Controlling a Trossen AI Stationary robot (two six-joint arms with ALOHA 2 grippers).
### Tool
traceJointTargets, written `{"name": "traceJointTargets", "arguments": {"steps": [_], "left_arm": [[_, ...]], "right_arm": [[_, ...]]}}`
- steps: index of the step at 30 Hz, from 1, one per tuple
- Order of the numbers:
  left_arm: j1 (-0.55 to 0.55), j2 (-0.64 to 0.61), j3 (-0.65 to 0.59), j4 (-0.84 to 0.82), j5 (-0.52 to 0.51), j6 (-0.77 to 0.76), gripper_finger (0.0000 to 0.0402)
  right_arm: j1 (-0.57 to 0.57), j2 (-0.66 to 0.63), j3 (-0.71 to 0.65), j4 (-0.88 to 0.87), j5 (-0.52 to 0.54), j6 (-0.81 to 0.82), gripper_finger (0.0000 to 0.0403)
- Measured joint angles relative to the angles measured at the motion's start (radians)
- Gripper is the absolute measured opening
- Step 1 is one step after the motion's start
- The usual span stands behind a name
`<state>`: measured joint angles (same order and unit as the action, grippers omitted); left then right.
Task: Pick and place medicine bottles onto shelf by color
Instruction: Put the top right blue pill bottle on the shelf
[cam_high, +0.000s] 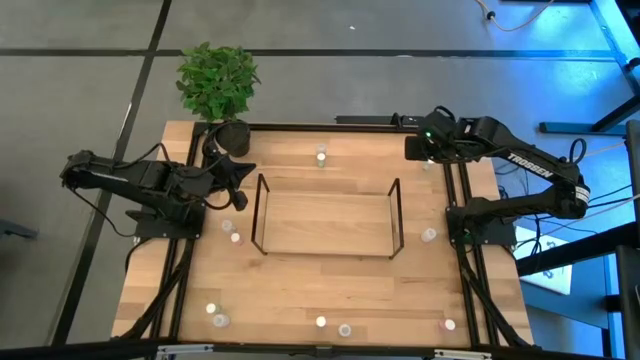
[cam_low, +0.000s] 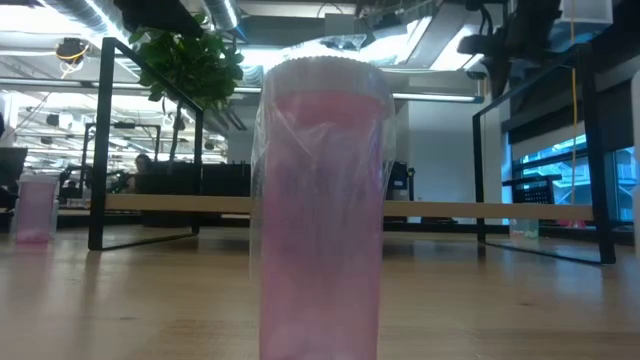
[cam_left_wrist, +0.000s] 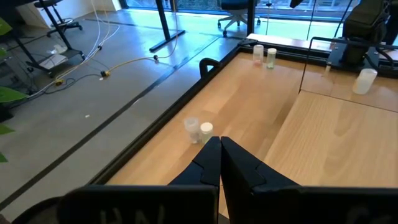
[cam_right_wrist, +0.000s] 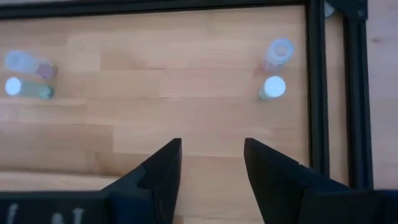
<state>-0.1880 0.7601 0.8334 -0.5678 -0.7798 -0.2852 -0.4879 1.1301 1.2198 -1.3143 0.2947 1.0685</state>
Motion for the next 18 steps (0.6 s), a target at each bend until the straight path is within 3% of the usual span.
{"name": "traceJointTargets", "arguments": {"steps": [6,14,18], "left_arm": [[0.0,0.0,0.0,0.0,0.0,0.0,0.0],[0.0,0.0,0.0,0.0,0.0,0.0,0.0],[0.0,0.0,0.0,0.0,0.0,0.0,0.0]], "right_arm": [[0.0,0.0,0.0,0.003,0.0,0.028,0.0192],[0.0,0.0,0.0,-0.021,0.009,0.051,0.0284],[0.0,0.0,0.0,-0.01,0.025,0.048,0.0303]]}}
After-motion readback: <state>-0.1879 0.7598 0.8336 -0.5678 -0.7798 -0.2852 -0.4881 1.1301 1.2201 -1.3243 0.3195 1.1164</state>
